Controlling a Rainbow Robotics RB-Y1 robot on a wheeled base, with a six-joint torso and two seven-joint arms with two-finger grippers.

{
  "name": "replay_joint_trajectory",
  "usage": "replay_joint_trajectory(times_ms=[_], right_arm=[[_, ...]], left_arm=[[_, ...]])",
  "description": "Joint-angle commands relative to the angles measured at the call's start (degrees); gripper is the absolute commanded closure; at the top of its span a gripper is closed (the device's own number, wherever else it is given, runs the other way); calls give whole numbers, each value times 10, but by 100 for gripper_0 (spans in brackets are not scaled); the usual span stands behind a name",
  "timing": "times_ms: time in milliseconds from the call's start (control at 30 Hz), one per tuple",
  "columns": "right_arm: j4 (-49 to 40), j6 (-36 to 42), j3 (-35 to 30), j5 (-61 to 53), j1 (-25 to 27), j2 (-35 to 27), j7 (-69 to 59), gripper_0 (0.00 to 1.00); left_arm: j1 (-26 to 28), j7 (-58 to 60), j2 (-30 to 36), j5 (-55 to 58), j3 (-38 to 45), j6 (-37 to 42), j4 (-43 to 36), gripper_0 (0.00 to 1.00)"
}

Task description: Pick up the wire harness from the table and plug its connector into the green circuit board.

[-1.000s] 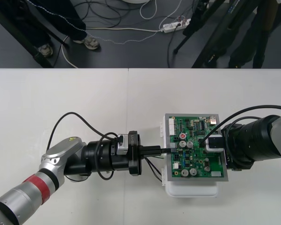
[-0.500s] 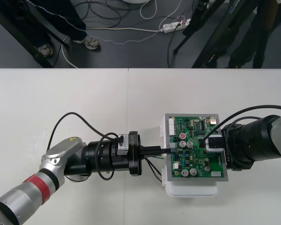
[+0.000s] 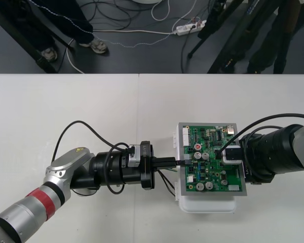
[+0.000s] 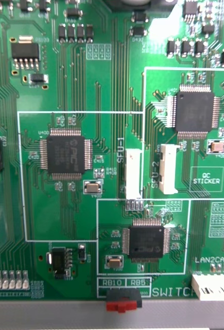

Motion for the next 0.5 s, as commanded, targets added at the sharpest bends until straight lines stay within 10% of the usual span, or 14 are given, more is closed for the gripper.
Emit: replay_joint_trajectory(times_ms=[33,500], right_arm=[[-16,1,9,-15,-12,10,25,0],[-15,1,9,-15,-12,10,25,0]], left_arm=[[-17,-14,-26,1,-14,15,-26,100],[-25,-26,-40,-12,-14,30,-26,100]])
